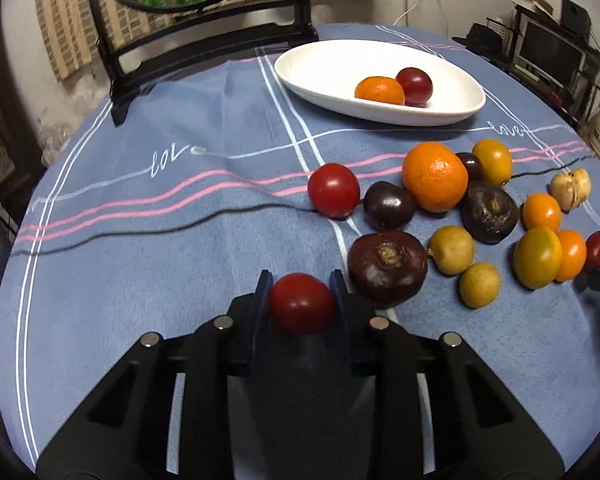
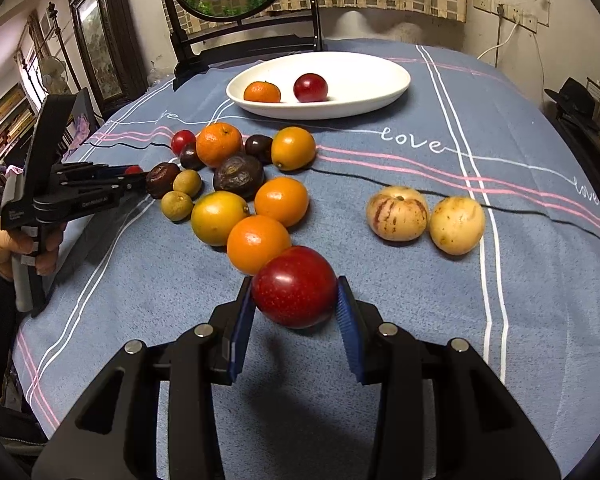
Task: Organize fruits
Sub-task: 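Carry both fruits to the white plate and release them onto it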
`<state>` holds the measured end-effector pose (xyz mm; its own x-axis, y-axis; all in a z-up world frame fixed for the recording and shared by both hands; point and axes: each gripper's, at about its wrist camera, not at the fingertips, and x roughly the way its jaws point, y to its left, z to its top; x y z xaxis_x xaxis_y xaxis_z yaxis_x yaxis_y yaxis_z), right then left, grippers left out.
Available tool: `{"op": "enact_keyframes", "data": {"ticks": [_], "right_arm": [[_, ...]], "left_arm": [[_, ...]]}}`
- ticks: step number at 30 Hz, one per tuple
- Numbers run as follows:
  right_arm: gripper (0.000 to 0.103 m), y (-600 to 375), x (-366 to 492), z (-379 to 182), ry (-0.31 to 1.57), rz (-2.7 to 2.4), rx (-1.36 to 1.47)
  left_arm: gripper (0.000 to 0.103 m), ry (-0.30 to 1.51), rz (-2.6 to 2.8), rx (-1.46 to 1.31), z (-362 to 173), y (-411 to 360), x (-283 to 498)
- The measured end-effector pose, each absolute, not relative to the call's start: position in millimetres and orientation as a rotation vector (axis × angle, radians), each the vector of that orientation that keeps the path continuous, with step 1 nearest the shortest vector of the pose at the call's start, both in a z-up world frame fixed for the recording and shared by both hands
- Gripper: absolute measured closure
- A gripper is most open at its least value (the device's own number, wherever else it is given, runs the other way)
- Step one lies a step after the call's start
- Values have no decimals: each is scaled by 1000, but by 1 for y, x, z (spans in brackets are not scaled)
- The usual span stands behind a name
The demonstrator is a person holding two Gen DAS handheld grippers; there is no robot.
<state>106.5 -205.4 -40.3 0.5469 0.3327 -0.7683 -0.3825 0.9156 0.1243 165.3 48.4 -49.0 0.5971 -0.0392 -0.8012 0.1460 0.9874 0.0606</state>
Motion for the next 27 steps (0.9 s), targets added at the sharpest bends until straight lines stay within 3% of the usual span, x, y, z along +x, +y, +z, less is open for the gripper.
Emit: {"op": "enact_keyframes", "data": {"ticks": [9,15,27], "right_arm": [[63,-199,129,-7,805,412,-120],[63,-182,183,19,718,411,-122],[63,-157,261,-11,782,356,-166]], "left_arm": [[73,841,-136,47,0,41,170],[73,817,-128,-27,20,12,224],[73,844,-47,-82,10,-13,316]]}}
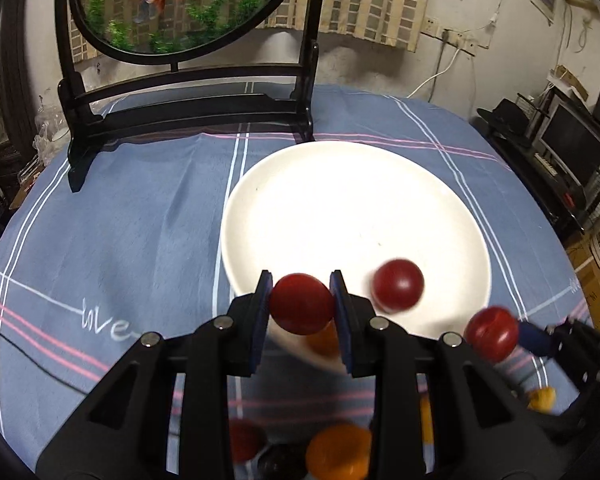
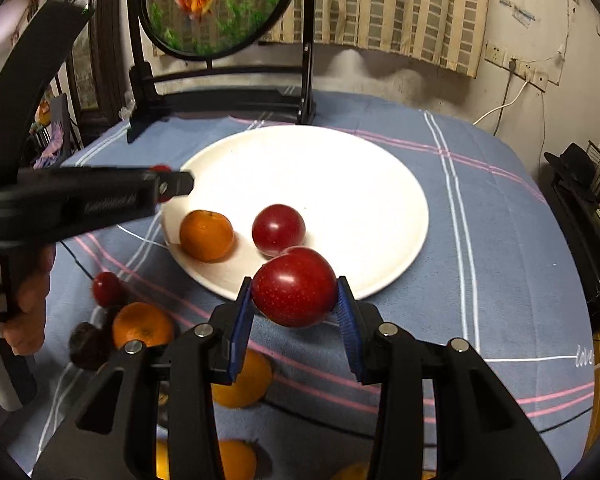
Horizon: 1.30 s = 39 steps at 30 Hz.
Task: Organize fruits
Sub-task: 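Carry both fruits to the white plate and release them onto it, then grasp a dark plum with the left tool while the right tool grasps a mandarin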
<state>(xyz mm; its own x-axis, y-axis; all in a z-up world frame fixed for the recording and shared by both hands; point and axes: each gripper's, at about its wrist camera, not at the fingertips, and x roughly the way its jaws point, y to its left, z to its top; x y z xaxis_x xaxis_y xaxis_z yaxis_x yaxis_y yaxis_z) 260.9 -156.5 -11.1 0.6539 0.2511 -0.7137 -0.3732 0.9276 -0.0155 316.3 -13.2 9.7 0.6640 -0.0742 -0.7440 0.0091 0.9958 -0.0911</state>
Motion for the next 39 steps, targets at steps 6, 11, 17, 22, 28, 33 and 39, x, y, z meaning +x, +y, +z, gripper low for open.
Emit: {"op": "enact_keyframes", "data": {"ticks": [6,11,17,22,28,33,39], "right_arm": [[58,-150,271,-19,792,340,-183],[56,-154,265,-11,771,339,-155],[55,-178,247,-3,785,326,-73],[52,-204,221,1,787,304,-30],[52,-226,181,-5,800,270,-27],[47,-226,150,-15,825,296,-32],[43,-206,119,-26,856,385,-57]], "left_arm": [[45,844,-10,-98,2,-18,330],[24,819,0,-92,6,-18,317],[17,807,14,-86,10,-8,282],[14,780,22,-48,11,-3,243],[11,794,28,-30,2,5,199],[9,804,29,-21,-7,9,169],[8,814,17,-34,-13,15,151]]}}
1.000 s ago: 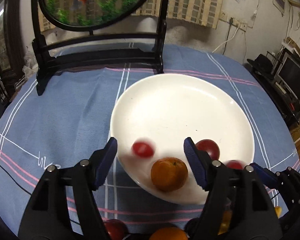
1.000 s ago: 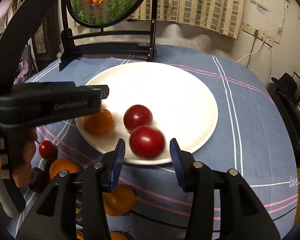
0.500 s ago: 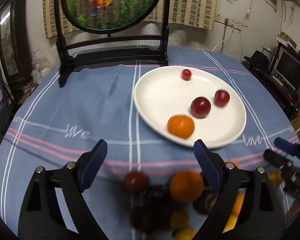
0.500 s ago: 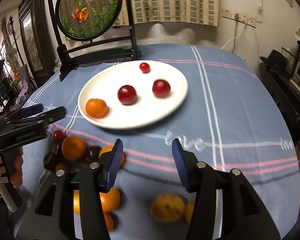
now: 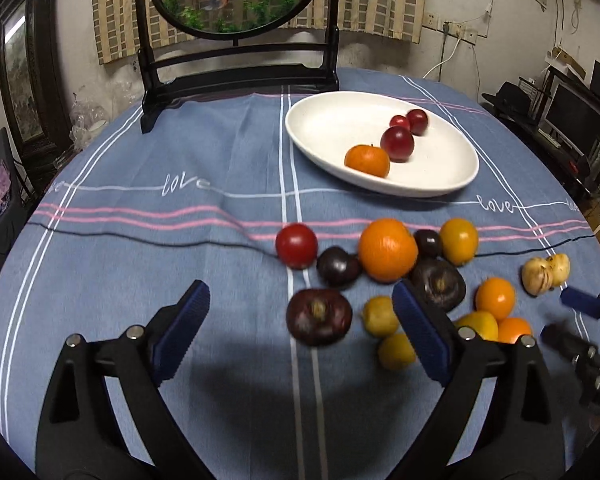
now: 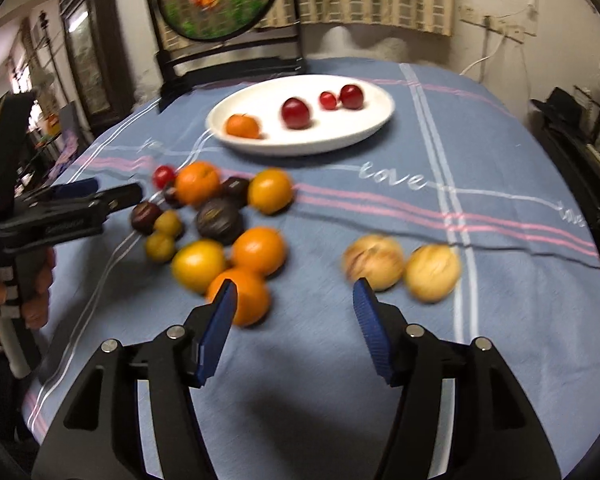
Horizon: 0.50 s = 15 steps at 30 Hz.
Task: Organize fruits
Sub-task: 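Grasp a dark plum with the left tool while the right tool grasps a mandarin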
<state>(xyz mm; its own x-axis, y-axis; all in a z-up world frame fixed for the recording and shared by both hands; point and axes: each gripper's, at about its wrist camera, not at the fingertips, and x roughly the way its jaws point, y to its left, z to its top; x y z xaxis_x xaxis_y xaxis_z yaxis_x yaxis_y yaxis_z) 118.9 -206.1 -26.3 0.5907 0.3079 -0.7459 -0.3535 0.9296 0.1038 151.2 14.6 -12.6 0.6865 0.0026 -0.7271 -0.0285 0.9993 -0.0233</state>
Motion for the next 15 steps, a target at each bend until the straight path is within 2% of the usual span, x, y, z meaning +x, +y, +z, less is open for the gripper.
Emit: {"op": "enact_keyframes", "data": {"ticks": [14,15], "right_arm": [[43,-164,125,-47,933,379,-168],[46,-162,126,-48,932,377,-173]], "left_arm": [[7,850,12,6,-24,18,139],[7,856,11,9,-26,19,139]]}}
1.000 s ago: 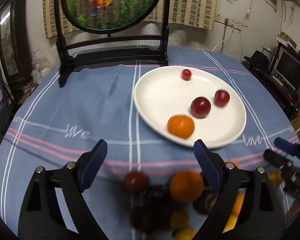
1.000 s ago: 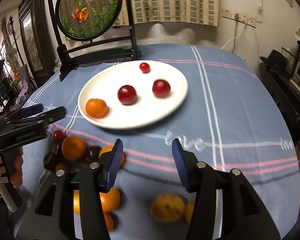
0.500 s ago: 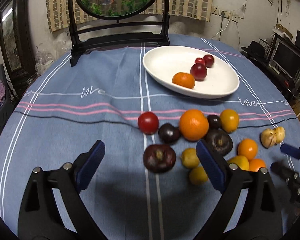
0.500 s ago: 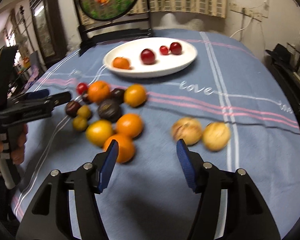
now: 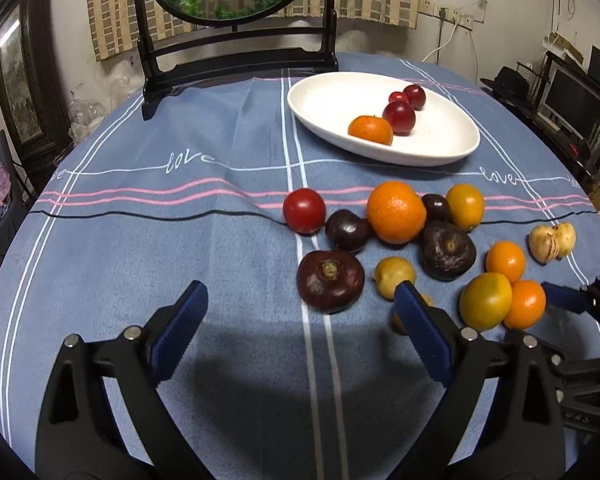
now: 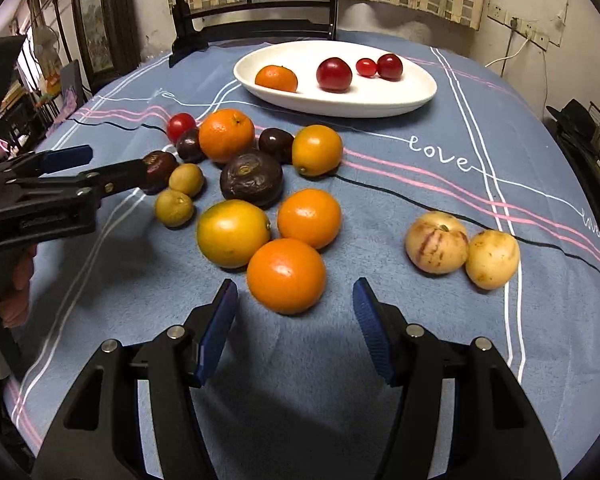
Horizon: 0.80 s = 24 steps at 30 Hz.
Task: Organize fruits
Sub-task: 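Grasp a dark plum with the left tool while the right tool grasps a mandarin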
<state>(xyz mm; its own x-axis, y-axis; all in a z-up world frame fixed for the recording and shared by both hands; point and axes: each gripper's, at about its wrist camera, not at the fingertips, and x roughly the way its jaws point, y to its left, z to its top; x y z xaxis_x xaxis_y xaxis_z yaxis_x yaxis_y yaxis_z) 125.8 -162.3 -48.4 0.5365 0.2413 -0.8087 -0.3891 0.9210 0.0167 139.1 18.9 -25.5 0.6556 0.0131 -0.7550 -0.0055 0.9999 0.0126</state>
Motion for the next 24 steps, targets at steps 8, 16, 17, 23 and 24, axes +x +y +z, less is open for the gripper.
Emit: {"op": "enact_keyframes", "data": {"ticks": [8,16,17,23,24], "right_arm": [[63,-169,133,-53,914,402,-101],[63,-184,134,-51,903,437,-7],[63,-185,134,-50,903,440,-5],[63,-187,132,-49,892,448,2],[63,-187,131,-49,890,450,3]], "left_arm": [[7,936,35,28,-44,25,150],[10,972,41,43,-53,16,164],[13,970,39,45,-53,13,165],[60,969,-18,34,-47,-2,170],[60,971,-7,36,-45,-3,169]]}}
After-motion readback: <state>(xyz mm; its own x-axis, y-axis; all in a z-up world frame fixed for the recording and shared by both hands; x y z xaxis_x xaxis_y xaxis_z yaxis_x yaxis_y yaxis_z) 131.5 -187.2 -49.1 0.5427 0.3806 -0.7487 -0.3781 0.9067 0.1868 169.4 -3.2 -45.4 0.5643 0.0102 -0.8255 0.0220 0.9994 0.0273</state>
